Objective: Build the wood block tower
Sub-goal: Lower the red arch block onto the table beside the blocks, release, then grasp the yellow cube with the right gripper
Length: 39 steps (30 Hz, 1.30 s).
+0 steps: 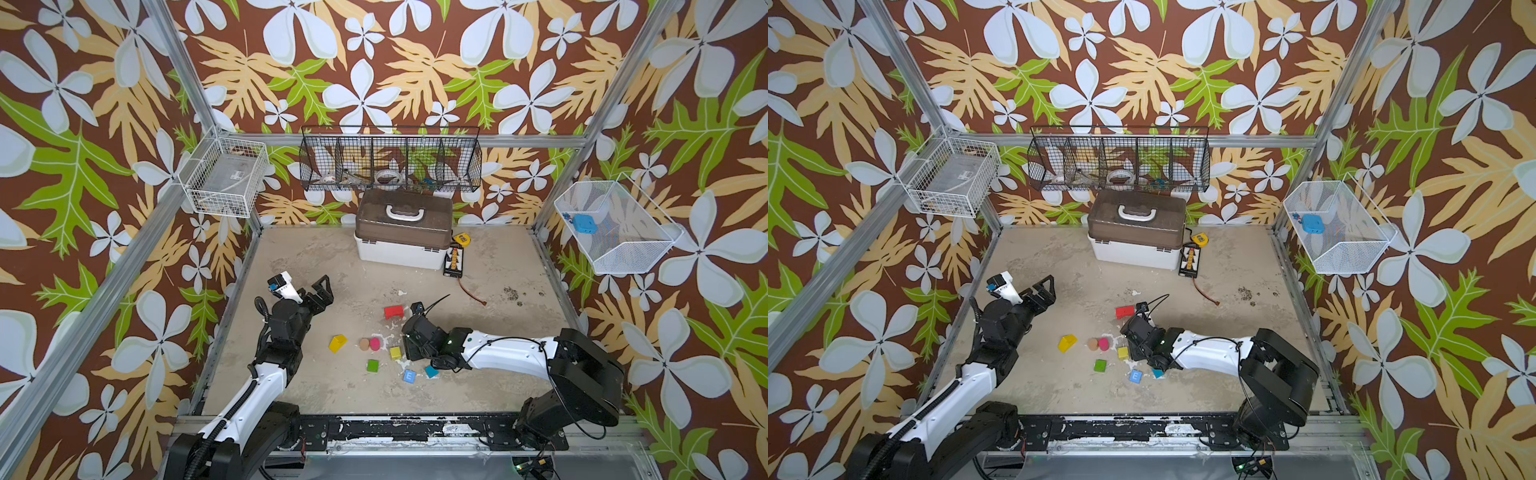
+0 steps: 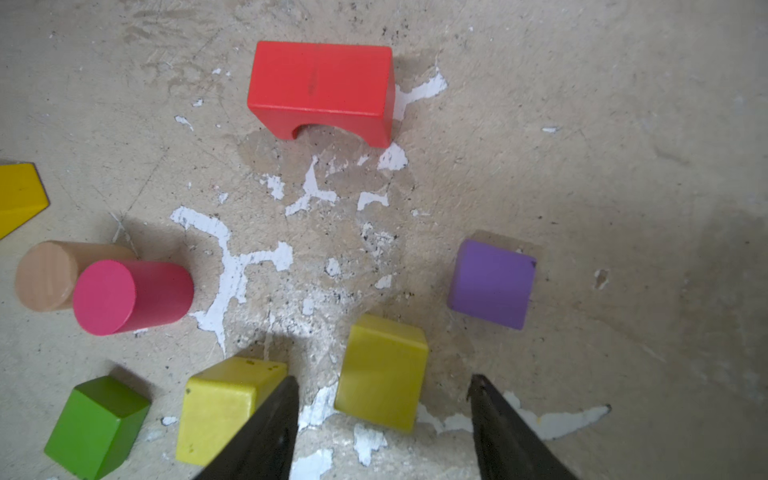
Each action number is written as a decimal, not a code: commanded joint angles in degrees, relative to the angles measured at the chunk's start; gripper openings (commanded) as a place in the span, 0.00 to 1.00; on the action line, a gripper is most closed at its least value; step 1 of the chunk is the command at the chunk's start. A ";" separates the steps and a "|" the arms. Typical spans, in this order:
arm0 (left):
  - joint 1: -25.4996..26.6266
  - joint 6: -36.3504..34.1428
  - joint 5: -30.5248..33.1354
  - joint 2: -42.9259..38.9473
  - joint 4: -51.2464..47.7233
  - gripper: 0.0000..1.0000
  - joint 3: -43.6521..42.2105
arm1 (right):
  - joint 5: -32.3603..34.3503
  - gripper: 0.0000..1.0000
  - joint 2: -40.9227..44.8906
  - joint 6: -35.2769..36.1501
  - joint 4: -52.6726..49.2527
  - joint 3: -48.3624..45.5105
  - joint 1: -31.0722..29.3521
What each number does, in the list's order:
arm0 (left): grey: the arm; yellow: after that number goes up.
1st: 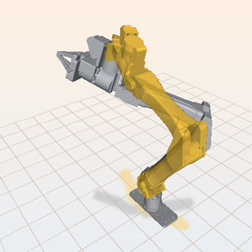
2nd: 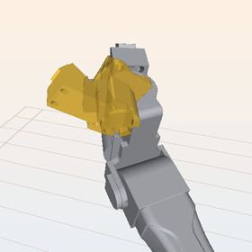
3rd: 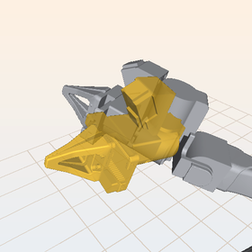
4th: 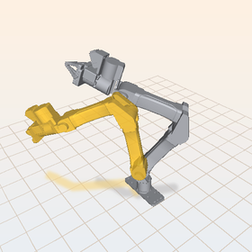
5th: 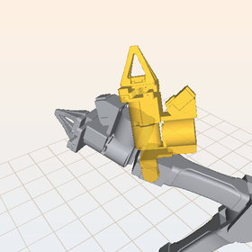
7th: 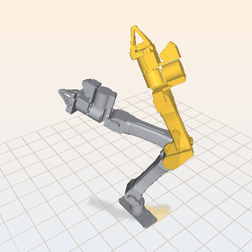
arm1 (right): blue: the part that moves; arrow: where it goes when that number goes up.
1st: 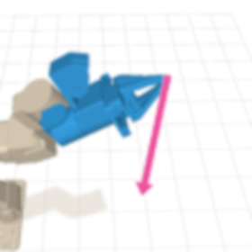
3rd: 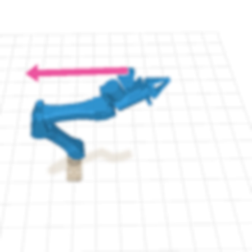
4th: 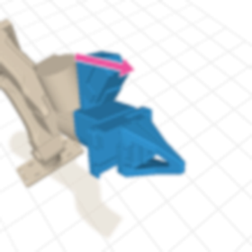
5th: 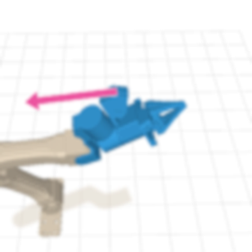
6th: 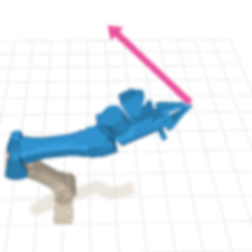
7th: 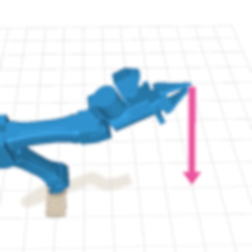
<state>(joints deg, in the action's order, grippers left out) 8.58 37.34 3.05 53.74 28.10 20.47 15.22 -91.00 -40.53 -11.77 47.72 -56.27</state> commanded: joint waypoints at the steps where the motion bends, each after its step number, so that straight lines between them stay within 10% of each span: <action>1: -0.01 -0.25 0.56 0.05 0.91 1.00 0.31 | 1.86 0.64 -0.95 -1.34 -0.93 0.84 -1.10; 39: 0.01 -0.37 -0.90 -1.63 1.05 1.00 0.36 | 5.85 0.21 -8.72 0.28 -4.12 12.28 1.43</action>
<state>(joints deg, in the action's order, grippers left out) 8.58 37.36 2.52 52.56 28.14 20.67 20.93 -99.66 -39.07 -15.22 58.41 -54.85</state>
